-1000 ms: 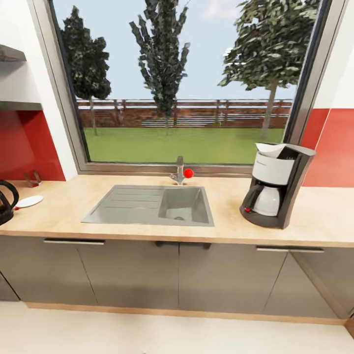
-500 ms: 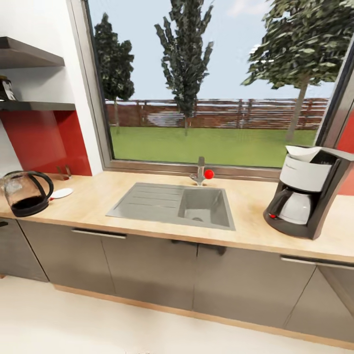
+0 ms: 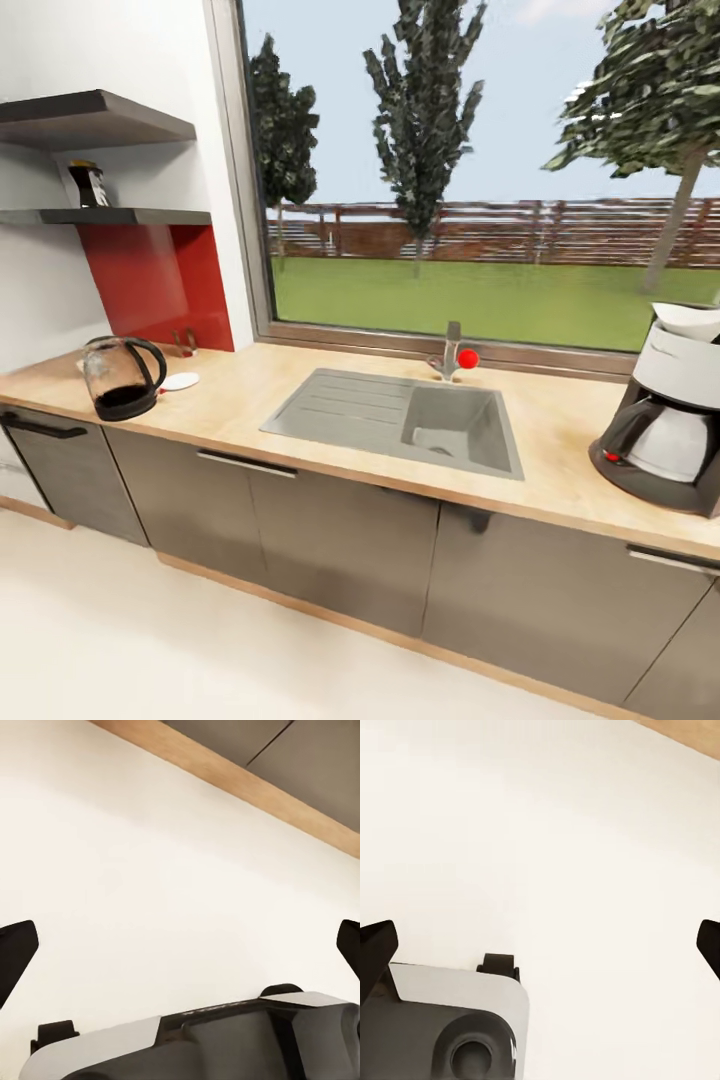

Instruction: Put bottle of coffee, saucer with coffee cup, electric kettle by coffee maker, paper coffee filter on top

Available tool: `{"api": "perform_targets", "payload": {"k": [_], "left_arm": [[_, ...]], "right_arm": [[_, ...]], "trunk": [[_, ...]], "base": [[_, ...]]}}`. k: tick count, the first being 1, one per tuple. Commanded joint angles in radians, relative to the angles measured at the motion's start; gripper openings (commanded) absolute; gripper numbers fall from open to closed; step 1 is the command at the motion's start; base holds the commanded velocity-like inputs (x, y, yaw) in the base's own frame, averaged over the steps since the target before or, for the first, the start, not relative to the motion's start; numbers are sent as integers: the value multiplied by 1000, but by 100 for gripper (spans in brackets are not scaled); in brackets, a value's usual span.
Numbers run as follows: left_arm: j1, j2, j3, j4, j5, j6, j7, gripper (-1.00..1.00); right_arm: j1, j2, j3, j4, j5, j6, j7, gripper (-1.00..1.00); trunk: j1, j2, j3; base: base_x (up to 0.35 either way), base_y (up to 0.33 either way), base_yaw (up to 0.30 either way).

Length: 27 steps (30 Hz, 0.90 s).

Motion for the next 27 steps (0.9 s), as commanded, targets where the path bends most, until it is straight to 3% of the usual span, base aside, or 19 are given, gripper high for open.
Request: {"api": "perform_targets", "payload": {"k": [1,10,18,27], "left_arm": [[-1,0,-8,1,8,-5,-2,100],[-1,0,-6,1,8,-5,-3,100],[-1,-1,37,0,8,-5,-5,100],[-1,-1,45,-1,8,-6,-9,100]], "right_arm": [[0,0,0,0,10,-2,0,100],[0,0,5,0,12,-2,1,100],[0,2,9,3,13,-2,2,100],[0,1,8,4,13,0,4,100]], "trunk": [[0,-1,-1],[0,-1,-1],[0,-1,-1],[0,-1,-2]], "base": [[51,45,173],[115,102,108],[8,7,249],[126,89,163]]}}
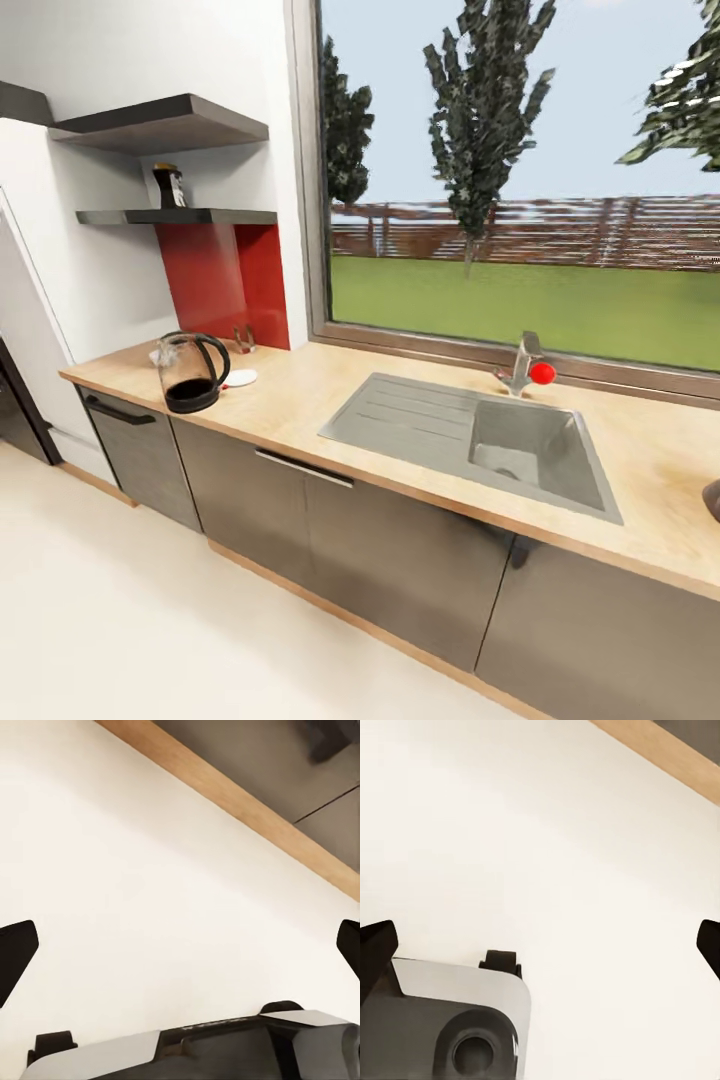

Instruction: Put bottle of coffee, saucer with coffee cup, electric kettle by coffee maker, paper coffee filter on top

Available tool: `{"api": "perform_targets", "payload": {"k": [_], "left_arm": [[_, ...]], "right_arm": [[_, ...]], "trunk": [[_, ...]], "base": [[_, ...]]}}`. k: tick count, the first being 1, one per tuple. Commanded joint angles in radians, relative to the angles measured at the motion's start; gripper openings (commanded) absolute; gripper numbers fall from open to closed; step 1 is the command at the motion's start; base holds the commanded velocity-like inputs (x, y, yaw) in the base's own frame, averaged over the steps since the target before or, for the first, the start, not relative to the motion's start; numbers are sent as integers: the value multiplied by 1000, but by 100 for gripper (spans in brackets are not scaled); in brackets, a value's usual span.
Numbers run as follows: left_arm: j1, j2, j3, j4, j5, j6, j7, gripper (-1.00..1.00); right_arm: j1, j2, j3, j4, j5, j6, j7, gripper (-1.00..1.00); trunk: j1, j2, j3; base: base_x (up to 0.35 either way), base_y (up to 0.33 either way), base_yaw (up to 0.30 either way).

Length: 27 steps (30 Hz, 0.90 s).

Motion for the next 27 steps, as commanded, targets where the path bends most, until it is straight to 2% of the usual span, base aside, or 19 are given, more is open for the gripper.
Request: {"api": "perform_targets", "payload": {"k": [1,11,27], "left_arm": [[-1,0,-8,0,8,-5,-2,100],[-1,1,-6,0,8,-4,-2,100],[-1,2,-5,1,8,-3,-2,100]], "right_arm": [[0,-1,1,3,9,-2,1,100],[1,0,2,5,10,-2,-2,100],[1,0,2,5,10,-3,-3,100]], "trunk": [[0,-1,-1],[0,-1,-1],[0,-1,-1]], "base": [[234,175,32],[250,191,36],[225,235,254]]}}
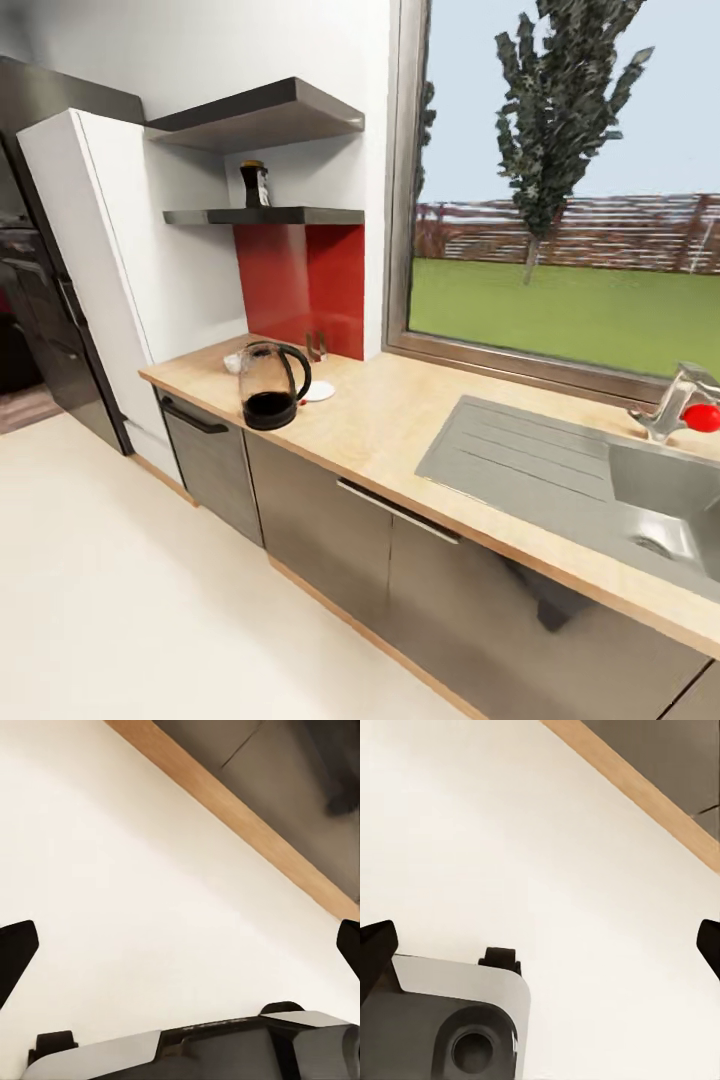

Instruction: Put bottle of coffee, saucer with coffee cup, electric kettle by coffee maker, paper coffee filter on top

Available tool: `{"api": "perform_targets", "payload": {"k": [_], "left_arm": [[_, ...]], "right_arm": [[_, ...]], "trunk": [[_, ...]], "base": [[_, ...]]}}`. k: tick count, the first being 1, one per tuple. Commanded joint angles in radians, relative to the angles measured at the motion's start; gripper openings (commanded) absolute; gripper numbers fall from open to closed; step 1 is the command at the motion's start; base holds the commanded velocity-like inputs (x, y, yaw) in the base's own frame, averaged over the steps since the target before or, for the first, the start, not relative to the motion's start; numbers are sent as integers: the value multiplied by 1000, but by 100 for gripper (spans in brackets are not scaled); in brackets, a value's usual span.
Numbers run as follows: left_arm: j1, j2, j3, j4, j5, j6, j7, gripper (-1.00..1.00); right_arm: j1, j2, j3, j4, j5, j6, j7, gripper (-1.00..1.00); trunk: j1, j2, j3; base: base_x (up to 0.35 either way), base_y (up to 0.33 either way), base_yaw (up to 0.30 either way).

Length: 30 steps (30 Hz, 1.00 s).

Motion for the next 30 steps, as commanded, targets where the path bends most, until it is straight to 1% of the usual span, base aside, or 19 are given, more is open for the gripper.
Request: {"api": "perform_targets", "payload": {"k": [1,18,21,26,29,30], "left_arm": [[-1,0,-8,0,7,-5,-1,100],[-1,1,-8,0,7,-5,-1,100],[-1,1,-8,0,7,-5,-1,100],[-1,0,-8,0,7,-3,-1,100],[-1,0,-8,0,7,-3,0,100],[-1,0,-8,0,7,-3,0,100]], "right_arm": [[0,0,0,0,8,-2,-1,100],[0,0,0,0,8,-2,0,100],[0,-1,0,0,8,-2,0,100],[0,-2,0,1,8,-1,2,100],[5,-12,0,4,8,-2,4,100],[6,-19,0,4,8,-2,6,100]], "trunk": [[0,-1,-1],[0,-1,-1],[0,-1,-1],[0,-1,-1],[0,-1,-1],[0,-1,-1]], "base": [[189,260,268],[176,267,266],[193,269,142],[235,263,38],[249,259,4],[250,259,2]]}}
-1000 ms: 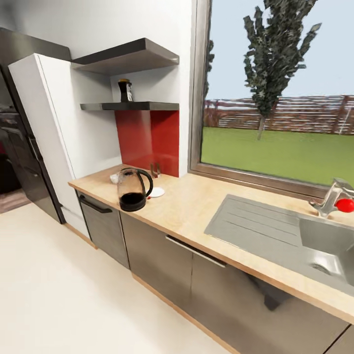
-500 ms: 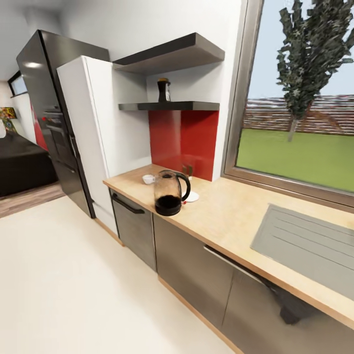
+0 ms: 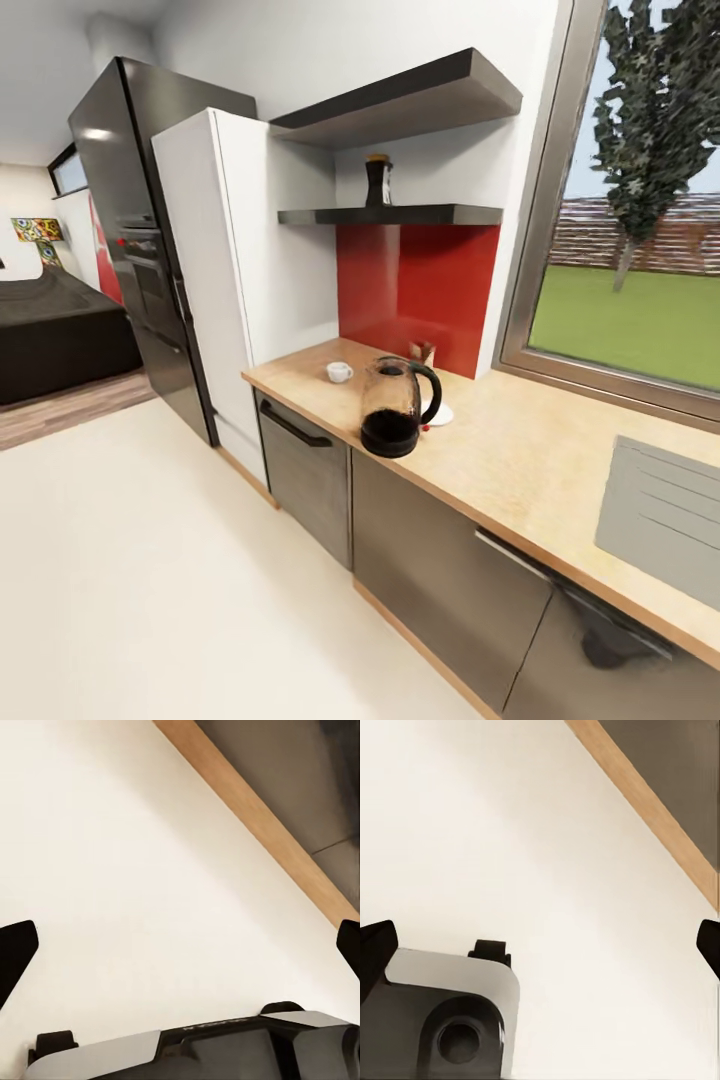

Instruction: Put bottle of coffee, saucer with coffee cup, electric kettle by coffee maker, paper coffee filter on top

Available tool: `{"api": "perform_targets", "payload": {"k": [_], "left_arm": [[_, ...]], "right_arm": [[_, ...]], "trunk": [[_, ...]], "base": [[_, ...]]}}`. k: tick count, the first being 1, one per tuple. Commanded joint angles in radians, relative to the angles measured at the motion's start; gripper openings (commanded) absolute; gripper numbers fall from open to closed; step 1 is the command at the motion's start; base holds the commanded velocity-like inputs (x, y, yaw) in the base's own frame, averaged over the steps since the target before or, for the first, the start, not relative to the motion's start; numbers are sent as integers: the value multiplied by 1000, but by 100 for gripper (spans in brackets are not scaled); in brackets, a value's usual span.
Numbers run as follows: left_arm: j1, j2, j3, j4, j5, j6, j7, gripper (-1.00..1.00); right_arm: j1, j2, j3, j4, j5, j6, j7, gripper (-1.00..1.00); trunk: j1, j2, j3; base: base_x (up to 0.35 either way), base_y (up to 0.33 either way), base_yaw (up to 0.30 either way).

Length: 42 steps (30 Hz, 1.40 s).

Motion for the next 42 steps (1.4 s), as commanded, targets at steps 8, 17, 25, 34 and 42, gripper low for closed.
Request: {"api": "perform_targets", "payload": {"k": [8,17,25,34,42], "left_arm": [[-1,0,-8,1,8,-5,-1,100],[-1,0,-9,1,8,-5,-1,100],[-1,0,-10,2,8,-3,-1,100],[-1,-1,-10,2,8,-3,-1,100],[-1,-1,-10,2,8,-2,0,100]], "right_arm": [[1,-7,0,0,8,-3,1,100],[1,-6,0,-1,8,-3,0,100],[1,-6,0,-1,8,-3,0,100],[1,-6,0,-1,8,-3,1,100],[1,-6,0,-1,8,-2,1,100]], "trunk": [[1,-1,-1],[1,-1,-1],[1,-1,-1],[1,-1,-1],[1,-1,-1]], "base": [[251,258,1],[251,257,0],[251,254,0],[203,200,-61],[22,21,-256]]}}
